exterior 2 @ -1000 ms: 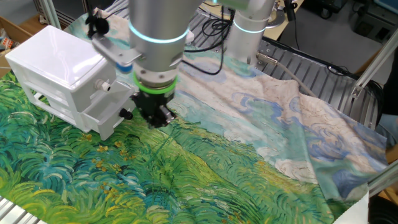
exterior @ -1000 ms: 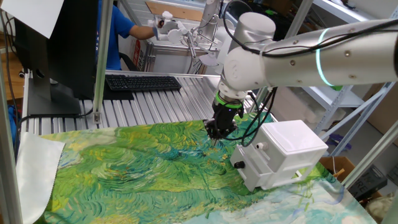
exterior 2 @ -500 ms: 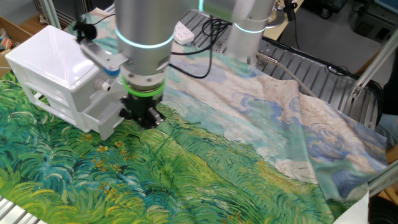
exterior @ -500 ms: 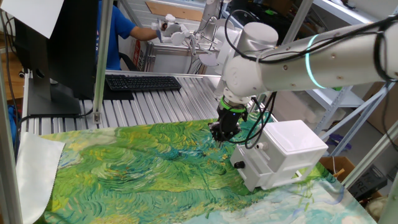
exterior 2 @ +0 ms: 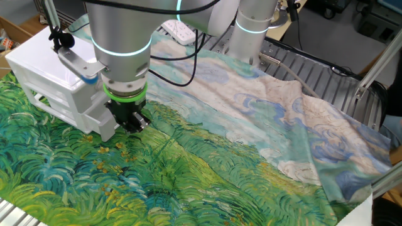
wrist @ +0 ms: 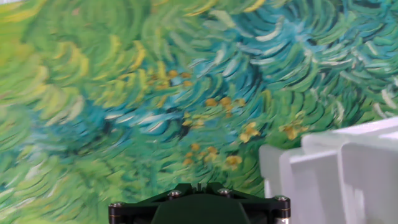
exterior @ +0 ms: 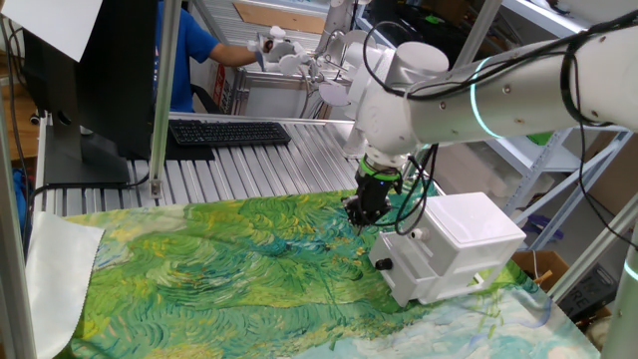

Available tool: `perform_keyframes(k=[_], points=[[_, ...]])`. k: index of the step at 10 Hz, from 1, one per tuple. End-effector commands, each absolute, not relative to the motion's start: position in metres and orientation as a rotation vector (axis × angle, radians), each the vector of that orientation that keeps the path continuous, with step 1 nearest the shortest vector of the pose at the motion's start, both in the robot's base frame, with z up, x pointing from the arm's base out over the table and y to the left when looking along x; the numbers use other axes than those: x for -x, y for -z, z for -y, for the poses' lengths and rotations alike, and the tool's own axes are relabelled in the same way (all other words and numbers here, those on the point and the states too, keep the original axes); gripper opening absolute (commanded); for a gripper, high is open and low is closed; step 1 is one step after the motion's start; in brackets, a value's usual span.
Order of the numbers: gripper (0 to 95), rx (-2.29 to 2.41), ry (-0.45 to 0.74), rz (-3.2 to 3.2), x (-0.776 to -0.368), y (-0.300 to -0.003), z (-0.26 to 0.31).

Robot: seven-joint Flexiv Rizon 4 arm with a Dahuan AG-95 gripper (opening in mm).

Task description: Use the gripper to push and close the drawer

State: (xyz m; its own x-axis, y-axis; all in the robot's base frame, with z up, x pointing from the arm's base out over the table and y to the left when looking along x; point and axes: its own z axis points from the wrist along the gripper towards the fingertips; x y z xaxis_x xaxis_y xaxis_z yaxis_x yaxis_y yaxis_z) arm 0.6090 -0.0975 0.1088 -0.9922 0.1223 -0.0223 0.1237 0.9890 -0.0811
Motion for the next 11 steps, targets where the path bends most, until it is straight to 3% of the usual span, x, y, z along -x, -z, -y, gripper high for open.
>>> perform_keyframes(k=[1,4,11], points=[[0.0,-0.181,0.128,-3.120,-0.616,-0.102,0.106],[0.0,-0.147,0.204,-3.114,-0.610,-0.087,0.107],[0.0,-0.147,0.136,-3.129,-0.614,-0.093,0.111]])
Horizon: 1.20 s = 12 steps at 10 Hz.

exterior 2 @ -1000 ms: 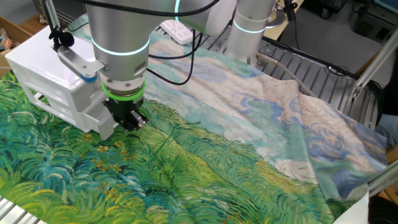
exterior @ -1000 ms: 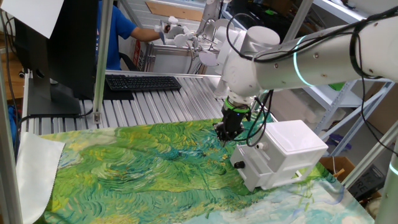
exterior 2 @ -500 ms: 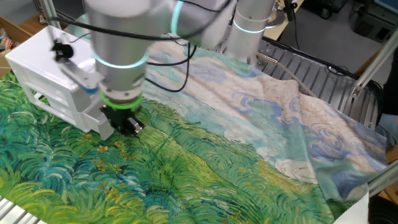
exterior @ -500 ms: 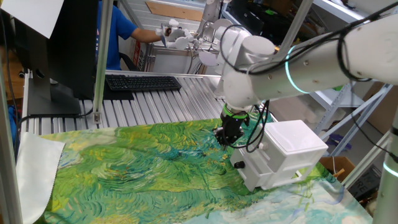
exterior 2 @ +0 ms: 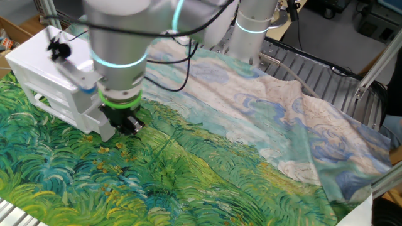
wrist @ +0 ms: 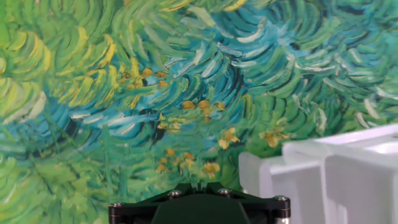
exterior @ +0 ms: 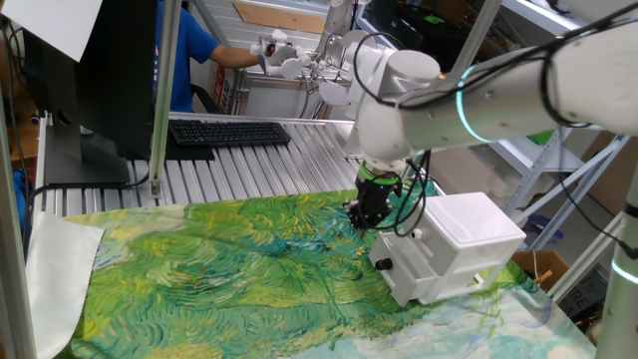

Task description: Use the gripper to push and close the drawer

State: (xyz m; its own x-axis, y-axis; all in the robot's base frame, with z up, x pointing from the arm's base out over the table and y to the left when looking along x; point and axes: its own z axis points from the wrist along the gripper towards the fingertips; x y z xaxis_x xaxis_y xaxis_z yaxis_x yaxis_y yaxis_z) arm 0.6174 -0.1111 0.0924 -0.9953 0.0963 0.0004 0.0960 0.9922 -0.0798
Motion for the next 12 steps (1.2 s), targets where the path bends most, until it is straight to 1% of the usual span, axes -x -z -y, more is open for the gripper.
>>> perform_keyframes(k=[1,6,9,12], points=[[0.0,0.145,-0.134,3.142,-0.6137,-0.0928,0.1109],[0.0,0.173,-0.139,3.105,-0.6143,-0.0931,0.1098],[0.0,0.166,-0.108,3.084,-0.6143,-0.0931,0.1098],[0.0,0.207,-0.127,3.073,-0.6143,-0.0931,0.1098]])
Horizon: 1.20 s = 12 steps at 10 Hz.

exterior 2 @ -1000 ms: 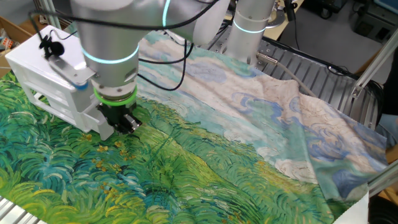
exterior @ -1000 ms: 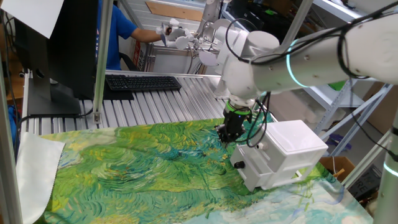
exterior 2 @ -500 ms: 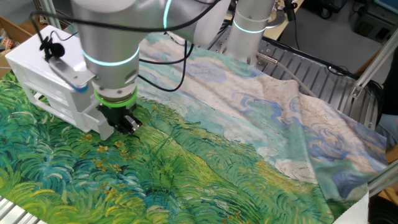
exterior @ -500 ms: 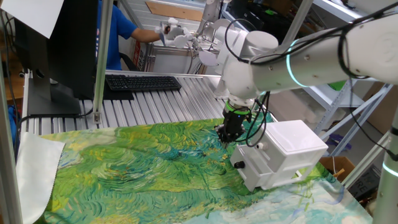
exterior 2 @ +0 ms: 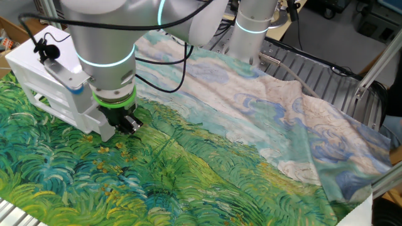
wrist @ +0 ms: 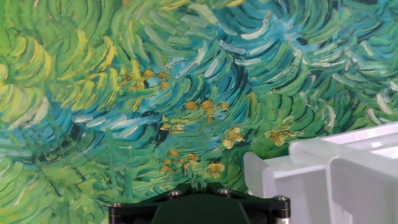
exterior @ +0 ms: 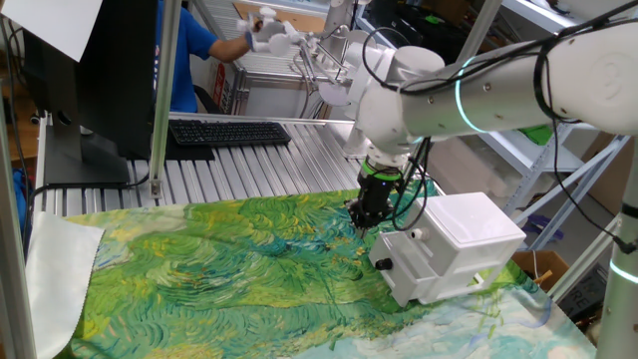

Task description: Use the gripper to push and close the drawer

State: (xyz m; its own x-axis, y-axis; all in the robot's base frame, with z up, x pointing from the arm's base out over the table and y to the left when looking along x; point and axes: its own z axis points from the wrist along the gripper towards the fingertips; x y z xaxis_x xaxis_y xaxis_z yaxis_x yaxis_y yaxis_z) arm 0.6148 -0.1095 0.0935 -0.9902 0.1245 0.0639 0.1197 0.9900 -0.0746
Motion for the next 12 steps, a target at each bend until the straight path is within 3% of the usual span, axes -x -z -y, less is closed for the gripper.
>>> perform_keyframes(k=[1,12], points=[[0.0,0.228,-0.134,3.074,-0.6143,-0.0931,0.1098],[0.0,0.301,-0.126,3.108,-0.6143,-0.0931,0.1098]])
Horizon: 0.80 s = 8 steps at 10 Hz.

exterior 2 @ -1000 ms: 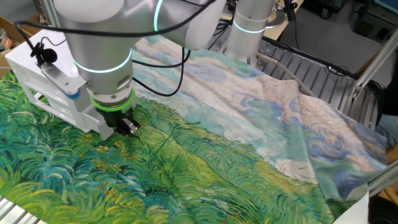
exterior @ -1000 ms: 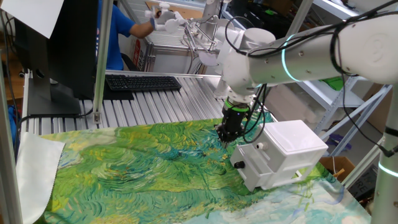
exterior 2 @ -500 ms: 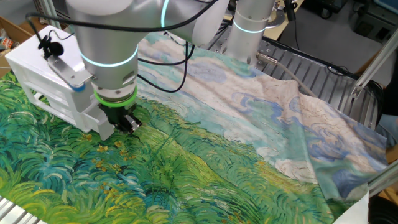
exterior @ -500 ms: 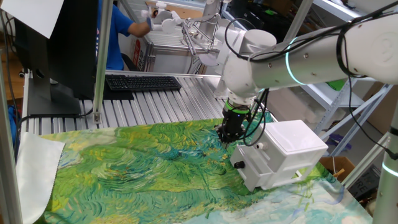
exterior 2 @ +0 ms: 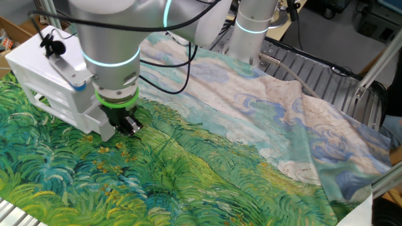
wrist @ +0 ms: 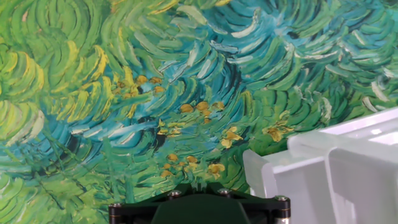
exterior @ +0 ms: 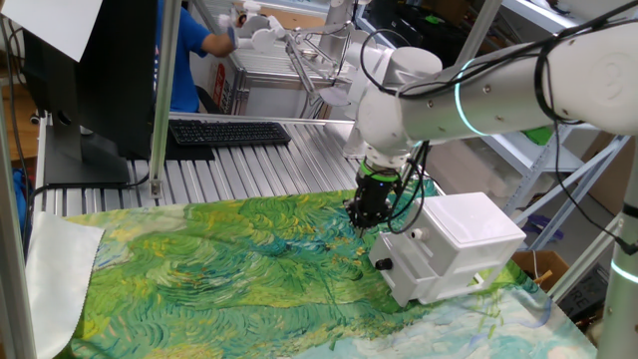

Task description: Use the gripper to push and close the drawer

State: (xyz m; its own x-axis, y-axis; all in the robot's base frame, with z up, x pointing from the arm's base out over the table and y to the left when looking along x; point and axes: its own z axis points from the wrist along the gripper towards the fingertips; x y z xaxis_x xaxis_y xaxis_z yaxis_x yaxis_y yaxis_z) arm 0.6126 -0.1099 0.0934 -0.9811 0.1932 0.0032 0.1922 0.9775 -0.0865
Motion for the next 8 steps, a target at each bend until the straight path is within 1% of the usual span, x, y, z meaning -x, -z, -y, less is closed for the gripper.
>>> perform_keyframes(k=[1,8], points=[[0.0,0.292,-0.095,3.120,-0.6143,-0.0931,0.1098],[0.0,0.303,-0.112,3.157,-0.6143,-0.0931,0.1097]])
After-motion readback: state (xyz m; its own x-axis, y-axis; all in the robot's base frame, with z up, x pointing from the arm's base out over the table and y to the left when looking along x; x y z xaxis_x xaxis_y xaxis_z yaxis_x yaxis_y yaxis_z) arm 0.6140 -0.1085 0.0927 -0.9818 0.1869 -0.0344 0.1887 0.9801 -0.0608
